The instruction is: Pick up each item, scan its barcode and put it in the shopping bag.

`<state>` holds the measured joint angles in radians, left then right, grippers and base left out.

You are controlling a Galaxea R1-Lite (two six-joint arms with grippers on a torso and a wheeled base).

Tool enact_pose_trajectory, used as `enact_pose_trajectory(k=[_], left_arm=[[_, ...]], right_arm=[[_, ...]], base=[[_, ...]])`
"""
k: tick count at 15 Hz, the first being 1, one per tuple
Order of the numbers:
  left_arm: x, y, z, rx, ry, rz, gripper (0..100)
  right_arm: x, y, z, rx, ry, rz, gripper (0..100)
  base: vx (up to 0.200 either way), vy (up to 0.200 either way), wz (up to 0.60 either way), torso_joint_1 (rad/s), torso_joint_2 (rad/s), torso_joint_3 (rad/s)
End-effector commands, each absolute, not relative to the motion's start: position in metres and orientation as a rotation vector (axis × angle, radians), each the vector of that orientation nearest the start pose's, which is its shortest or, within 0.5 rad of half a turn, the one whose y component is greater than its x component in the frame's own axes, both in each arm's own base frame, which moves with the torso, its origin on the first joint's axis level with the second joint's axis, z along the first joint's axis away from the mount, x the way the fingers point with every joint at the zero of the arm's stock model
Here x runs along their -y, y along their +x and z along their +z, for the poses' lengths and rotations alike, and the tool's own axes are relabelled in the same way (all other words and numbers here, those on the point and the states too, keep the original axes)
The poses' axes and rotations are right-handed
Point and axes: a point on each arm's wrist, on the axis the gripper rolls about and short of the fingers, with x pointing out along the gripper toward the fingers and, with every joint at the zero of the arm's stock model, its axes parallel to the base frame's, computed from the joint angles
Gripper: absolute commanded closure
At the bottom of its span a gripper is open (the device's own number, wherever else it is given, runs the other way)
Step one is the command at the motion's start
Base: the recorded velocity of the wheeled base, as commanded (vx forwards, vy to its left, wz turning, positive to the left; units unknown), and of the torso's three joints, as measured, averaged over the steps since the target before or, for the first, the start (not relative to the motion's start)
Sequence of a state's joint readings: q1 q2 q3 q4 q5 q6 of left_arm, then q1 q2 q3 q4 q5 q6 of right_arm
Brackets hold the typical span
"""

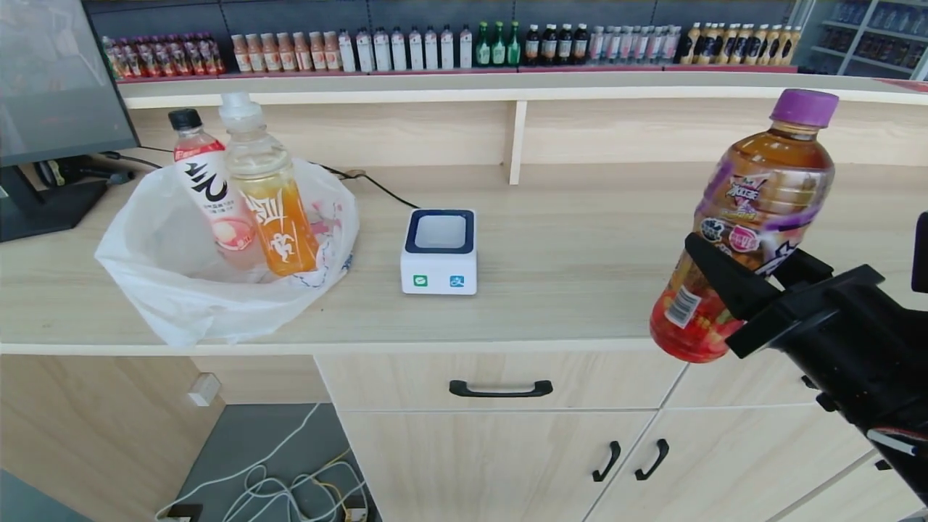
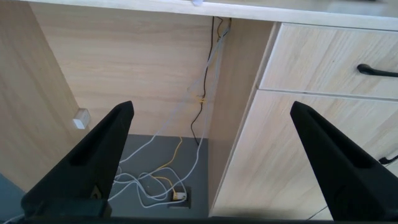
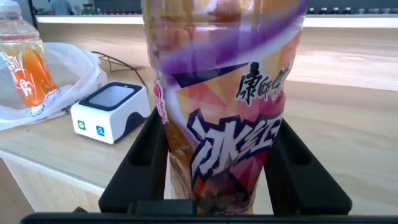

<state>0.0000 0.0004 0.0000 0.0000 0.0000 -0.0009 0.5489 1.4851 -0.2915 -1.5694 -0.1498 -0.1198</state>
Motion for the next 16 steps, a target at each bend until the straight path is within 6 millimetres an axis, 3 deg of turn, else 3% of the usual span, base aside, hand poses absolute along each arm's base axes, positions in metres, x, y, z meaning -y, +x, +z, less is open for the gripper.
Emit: enact_pose_trajectory(k=[1,4,5,8,11,16], left_arm=[[0.0,-0.023,0.075,0.0,0.0,0.0,0],[0.0,-0.023,0.075,0.0,-0.002,0.0,0],[0.0,-0.023,0.075,0.0,-0.002,0.0,0],[0.0,-0.023,0.075,0.0,0.0,0.0,0],[0.0,-0.023,0.075,0.0,0.0,0.0,0],[0.0,-0.023,0.075,0.0,-0.002,0.0,0]], right_arm=[[-0.105,0.179,0.2,0.371,0.007,0.369,100],[-0.108,0.188,0.203,0.384,0.002,0.36,100],[-0.112,0.201,0.214,0.429,-0.008,0.34,100],[-0.117,0.217,0.214,0.443,-0.079,0.332,100],[-0.132,0.242,0.233,0.562,-0.161,0.367,100],[-0.156,0.26,0.243,0.727,-0.408,0.45,100]], base=[[0.0,0.2,0.0,0.002,0.01,-0.002],[0.0,0.2,0.0,0.002,0.0,0.004],[0.0,0.2,0.0,0.007,0.0,0.002],[0.0,0.2,0.0,0.005,0.0,0.004],[0.0,0.0,0.0,0.0,0.0,0.0],[0.0,0.0,0.0,0.0,0.0,0.0]])
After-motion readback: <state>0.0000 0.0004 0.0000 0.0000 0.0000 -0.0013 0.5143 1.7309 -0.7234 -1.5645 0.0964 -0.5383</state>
